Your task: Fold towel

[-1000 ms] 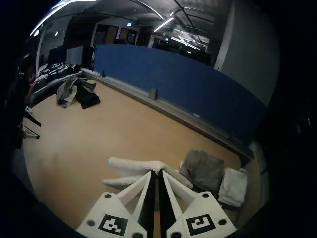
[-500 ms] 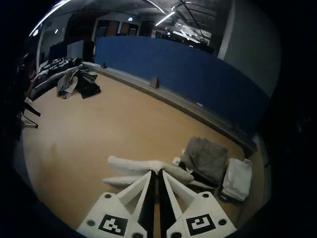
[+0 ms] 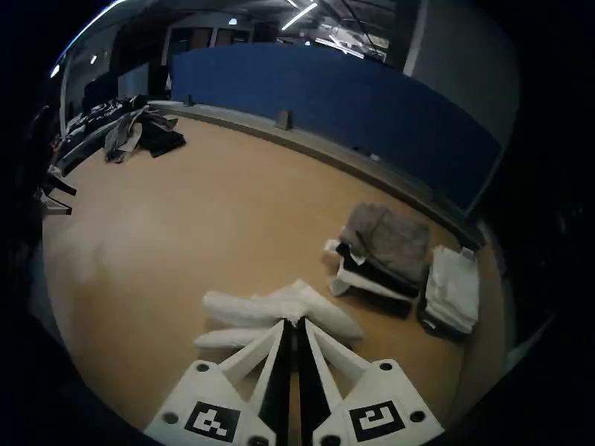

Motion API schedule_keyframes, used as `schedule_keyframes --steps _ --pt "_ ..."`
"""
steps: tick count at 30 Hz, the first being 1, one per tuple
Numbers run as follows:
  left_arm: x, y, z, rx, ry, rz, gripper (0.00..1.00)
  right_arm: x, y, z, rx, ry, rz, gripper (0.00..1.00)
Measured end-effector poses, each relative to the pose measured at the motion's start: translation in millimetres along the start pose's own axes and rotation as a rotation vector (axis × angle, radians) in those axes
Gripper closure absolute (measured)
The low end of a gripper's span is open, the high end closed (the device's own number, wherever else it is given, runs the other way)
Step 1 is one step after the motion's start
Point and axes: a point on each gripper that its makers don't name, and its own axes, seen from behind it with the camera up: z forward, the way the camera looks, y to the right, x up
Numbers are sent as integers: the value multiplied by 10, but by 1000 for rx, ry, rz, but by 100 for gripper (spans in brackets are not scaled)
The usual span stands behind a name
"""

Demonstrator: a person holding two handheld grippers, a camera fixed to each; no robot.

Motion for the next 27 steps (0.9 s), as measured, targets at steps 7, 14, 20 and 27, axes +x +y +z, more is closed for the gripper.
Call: schedule_keyframes --steps 7,14,20,27 --pt "-10 11 1 0 -3 1 5 -367 71 -23 -17 -39 42 96" --pt "-25 16 -2 3 -5 5 5 -718 150 -43 -33 -76 76 96" --pt "-37 25 3 4 -7 4 5 -1007 221 -50 -54 -120 91 95" --pt "-54 33 1 5 -9 8 5 -1284 302 -59 -90 -179 106 84"
